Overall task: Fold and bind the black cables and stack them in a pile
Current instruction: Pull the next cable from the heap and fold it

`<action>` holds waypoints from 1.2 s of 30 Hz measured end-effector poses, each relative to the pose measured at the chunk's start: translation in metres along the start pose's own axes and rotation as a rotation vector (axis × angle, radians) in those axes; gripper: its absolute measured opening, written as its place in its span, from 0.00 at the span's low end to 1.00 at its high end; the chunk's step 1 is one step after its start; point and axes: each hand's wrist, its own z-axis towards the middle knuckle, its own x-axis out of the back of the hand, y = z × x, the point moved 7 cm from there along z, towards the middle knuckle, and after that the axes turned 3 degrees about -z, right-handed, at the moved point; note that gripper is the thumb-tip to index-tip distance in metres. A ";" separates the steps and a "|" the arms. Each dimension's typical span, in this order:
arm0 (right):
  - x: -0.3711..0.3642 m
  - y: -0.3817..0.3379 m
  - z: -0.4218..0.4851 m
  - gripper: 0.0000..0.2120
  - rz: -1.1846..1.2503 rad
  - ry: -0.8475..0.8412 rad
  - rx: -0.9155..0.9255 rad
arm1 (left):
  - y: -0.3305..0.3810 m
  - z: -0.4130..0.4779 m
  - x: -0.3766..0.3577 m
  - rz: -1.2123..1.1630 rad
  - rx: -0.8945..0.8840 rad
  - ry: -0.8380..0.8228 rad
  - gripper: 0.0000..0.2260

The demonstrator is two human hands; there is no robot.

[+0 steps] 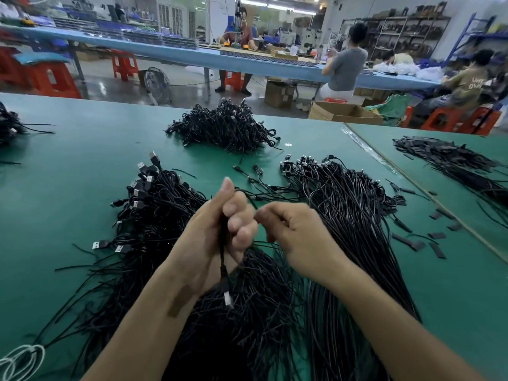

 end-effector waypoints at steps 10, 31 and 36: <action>-0.012 -0.011 -0.022 0.09 -0.370 -0.285 0.116 | 0.015 0.004 0.029 1.006 -0.422 0.363 0.15; 0.032 -0.003 -0.007 0.07 0.093 -0.068 0.077 | -0.018 0.003 0.016 0.877 -0.001 0.211 0.25; 0.026 -0.012 -0.006 0.07 0.014 0.026 0.169 | -0.036 0.003 0.019 0.540 0.194 0.200 0.22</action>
